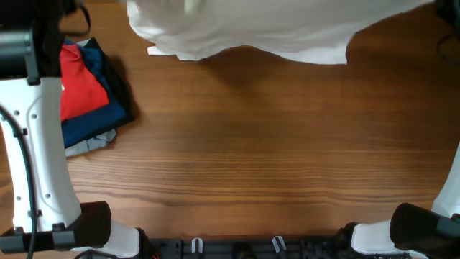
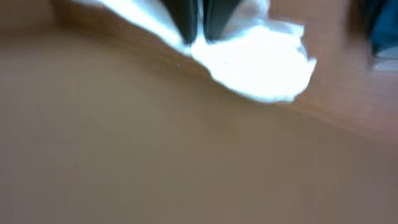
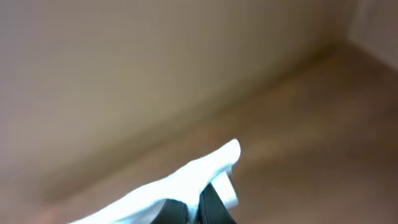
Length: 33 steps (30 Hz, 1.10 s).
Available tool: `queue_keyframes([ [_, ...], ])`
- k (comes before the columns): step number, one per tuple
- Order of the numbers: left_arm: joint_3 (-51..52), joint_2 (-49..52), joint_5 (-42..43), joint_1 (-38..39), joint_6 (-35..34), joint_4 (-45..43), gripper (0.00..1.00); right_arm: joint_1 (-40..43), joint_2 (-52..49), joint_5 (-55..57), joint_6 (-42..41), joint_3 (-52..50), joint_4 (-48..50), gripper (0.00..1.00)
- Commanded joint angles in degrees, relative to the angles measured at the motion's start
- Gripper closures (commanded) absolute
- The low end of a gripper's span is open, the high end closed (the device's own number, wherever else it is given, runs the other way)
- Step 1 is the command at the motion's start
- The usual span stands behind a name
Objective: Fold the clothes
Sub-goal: 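Lift the shirt with both grippers and stretch it taut, then lay the stretched shirt flat on the table with both grippers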
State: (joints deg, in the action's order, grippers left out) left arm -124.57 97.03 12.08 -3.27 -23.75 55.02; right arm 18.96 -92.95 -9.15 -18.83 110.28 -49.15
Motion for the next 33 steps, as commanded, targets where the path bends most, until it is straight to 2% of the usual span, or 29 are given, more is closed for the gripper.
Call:
queue_keyframes([
  [1,1.0,6.3,-1.3,-0.2,1.8,13.9,0.96,0.3,-3.4,6.7,5.7,-0.3,-6.8,0.96],
  [8,1.0,17.0,-1.7,-0.1,4.1,35.8,0.96,0.3,-11.9,8.3,7.3,-0.3,-24.4,0.96],
  [12,3.4,21.2,-1.7,0.9,7.0,41.3,0.96,0.3,-15.9,8.3,9.9,-0.5,-31.6,0.96],
  [19,15.4,21.2,-1.7,2.8,7.1,41.4,0.96,0.3,-17.1,9.4,9.9,-5.4,-38.4,0.96],
  [23,23.7,21.0,-1.7,4.5,8.8,40.9,0.96,0.3,-16.7,10.4,9.6,-13.4,-37.4,0.96],
  [33,54.4,12.9,-1.6,7.0,6.6,22.9,0.96,1.3,-11.6,8.7,4.8,-37.6,-24.2,0.96],
])
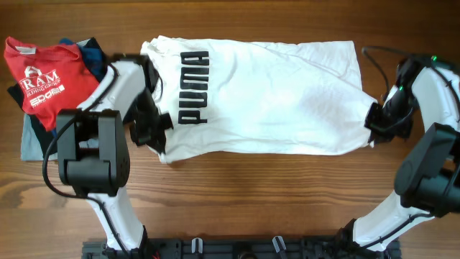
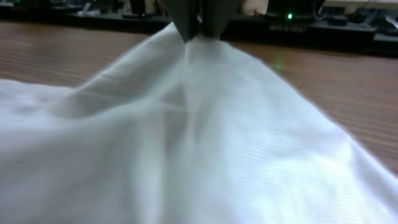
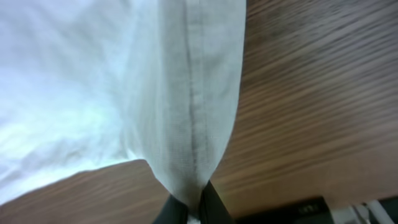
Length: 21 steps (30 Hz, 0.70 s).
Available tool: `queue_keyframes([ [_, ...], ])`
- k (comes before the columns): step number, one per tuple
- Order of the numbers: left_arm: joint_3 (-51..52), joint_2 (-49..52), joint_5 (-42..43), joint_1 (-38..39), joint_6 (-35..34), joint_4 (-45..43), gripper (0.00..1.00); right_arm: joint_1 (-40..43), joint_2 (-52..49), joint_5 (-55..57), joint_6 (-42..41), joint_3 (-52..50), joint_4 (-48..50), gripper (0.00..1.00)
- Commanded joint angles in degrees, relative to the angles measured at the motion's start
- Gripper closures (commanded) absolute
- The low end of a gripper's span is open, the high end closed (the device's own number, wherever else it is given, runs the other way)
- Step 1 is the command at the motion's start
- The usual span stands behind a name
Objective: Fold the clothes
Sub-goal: 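Lay the stretched shirt flat on the table with both grippers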
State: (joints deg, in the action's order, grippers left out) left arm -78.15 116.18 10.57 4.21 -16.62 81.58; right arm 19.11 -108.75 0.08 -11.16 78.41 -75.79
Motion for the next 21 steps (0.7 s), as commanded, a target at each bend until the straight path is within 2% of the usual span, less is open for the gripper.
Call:
queue_keyframes([
  [1,10.4,-7.8,-0.1,-0.8,-0.8,-5.4,0.96,1.5,5.2,-1.7,-3.0,-7.5,3.8,0.96],
  [8,21.7,-22.8,-0.2,-3.7,-3.8,-13.1,0.96,7.1,15.8,-2.7,-8.6,-16.2,9.5,0.95],
  [15,22.1,-37.4,-4.9,-9.2,-7.9,-13.9,0.96,13.4,28.5,-0.4,-10.0,-17.8,9.9,0.96],
  [21,22.1,-43.4,-4.9,-11.4,-8.3,-11.8,0.96,16.0,31.5,1.4,-10.1,-17.8,8.9,0.96],
])
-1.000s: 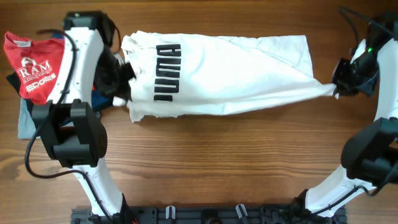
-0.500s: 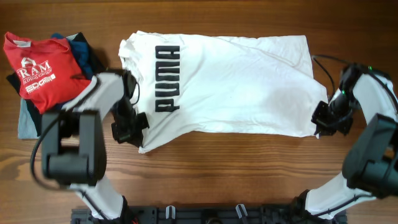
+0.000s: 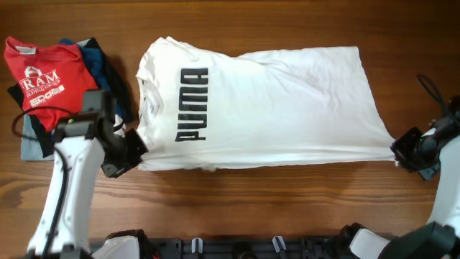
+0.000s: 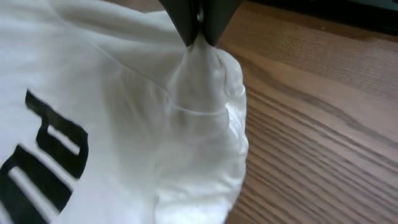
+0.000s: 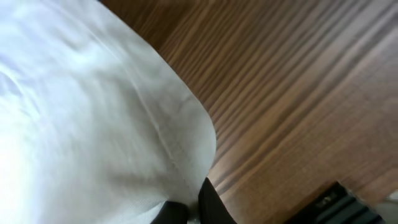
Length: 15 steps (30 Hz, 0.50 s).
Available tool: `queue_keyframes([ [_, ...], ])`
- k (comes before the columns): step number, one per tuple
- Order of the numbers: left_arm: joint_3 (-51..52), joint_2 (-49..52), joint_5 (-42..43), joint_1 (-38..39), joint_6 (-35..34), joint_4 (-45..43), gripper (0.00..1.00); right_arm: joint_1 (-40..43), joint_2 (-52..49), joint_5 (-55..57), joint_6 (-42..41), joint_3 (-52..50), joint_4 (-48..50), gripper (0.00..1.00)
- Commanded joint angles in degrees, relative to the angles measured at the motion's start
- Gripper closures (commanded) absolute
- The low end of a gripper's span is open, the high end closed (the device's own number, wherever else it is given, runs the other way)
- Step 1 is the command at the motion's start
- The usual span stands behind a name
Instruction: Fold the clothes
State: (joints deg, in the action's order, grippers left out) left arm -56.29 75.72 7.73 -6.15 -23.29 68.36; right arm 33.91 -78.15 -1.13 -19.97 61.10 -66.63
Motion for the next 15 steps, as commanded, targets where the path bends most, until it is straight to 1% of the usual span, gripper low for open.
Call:
queue_keyframes([
  [1,0.3,-3.4,-2.0,-1.0,-1.6,2.1,0.96,1.4,0.9,2.6,-1.3,-0.5,-0.5,0.95],
  [9,0.3,-6.0,-1.9,-1.1,-4.9,3.4,0.96,1.4,1.1,3.0,-2.8,-0.7,-1.5,0.96],
  [15,0.3,-10.2,-3.8,-1.1,-7.7,4.5,0.96,1.4,3.3,6.6,-4.7,-0.7,-1.8,0.96],
])
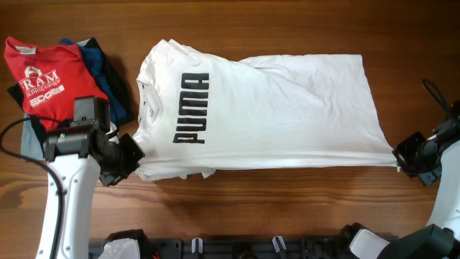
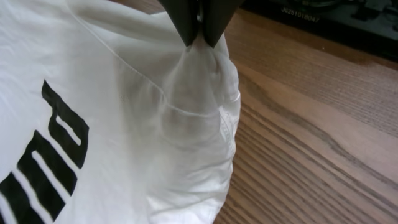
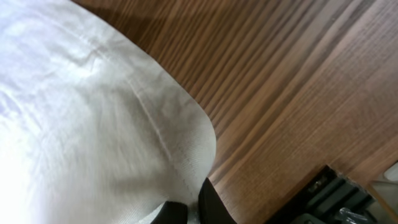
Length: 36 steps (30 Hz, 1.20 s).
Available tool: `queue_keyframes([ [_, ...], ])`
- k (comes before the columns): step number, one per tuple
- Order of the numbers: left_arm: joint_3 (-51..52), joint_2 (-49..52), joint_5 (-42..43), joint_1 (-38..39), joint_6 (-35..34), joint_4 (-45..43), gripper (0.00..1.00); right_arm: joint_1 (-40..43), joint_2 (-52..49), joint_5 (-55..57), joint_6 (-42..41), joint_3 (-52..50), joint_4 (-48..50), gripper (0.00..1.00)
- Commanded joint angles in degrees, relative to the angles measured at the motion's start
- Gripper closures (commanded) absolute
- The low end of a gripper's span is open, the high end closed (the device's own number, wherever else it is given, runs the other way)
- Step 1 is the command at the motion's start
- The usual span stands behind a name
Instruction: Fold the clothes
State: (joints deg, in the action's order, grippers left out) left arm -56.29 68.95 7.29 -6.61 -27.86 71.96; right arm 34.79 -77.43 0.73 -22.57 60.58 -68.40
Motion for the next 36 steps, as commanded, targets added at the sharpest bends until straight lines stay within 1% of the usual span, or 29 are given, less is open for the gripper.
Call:
queue_keyframes([
  [1,0.3,-4.4,-3.7,-0.6,-3.1,1.1,0.96,0.6,2.9,5.1,-2.5,-0.2,0.0,0.96],
  [8,0.3,-12.2,-8.4,-0.6,-8.8,1.5,0.96,0.6,6.7,5.7,-4.6,-0.2,0.0,0.96],
  [11,0.3,-13.8,-9.6,-0.6,-8.9,1.3,0.96,0.5,7.2,5.7,-4.5,-0.2,0.0,0.96],
  [18,0.3,-12.5,-9.5,-0.6,-8.9,-0.4,0.96,0.5,7.1,5.7,-2.9,-2.1,0.7,0.96],
  [26,0.3,-7.5,-8.1,-0.6,-8.8,-2.3,0.96,0.5,7.1,4.0,-2.1,-3.5,2.3,0.96],
  [27,0.3,-7.3,-7.1,-0.6,-8.3,-2.8,0.96,0.5,7.1,2.4,-0.6,-3.5,2.9,0.96],
  [29,0.2,-7.3,-4.0,-0.6,-5.0,-5.2,0.96,0.5,7.2,-3.0,3.3,-3.4,4.5,0.96],
  [32,-1.9,-8.5,0.8,-0.6,-2.1,-8.1,0.96,0.5,7.7,-7.9,4.9,-1.2,5.0,0.96],
  [36,-8.0,-11.0,1.4,-0.6,1.0,-8.2,0.96,0.5,10.5,-11.8,7.6,6.8,2.7,0.96],
])
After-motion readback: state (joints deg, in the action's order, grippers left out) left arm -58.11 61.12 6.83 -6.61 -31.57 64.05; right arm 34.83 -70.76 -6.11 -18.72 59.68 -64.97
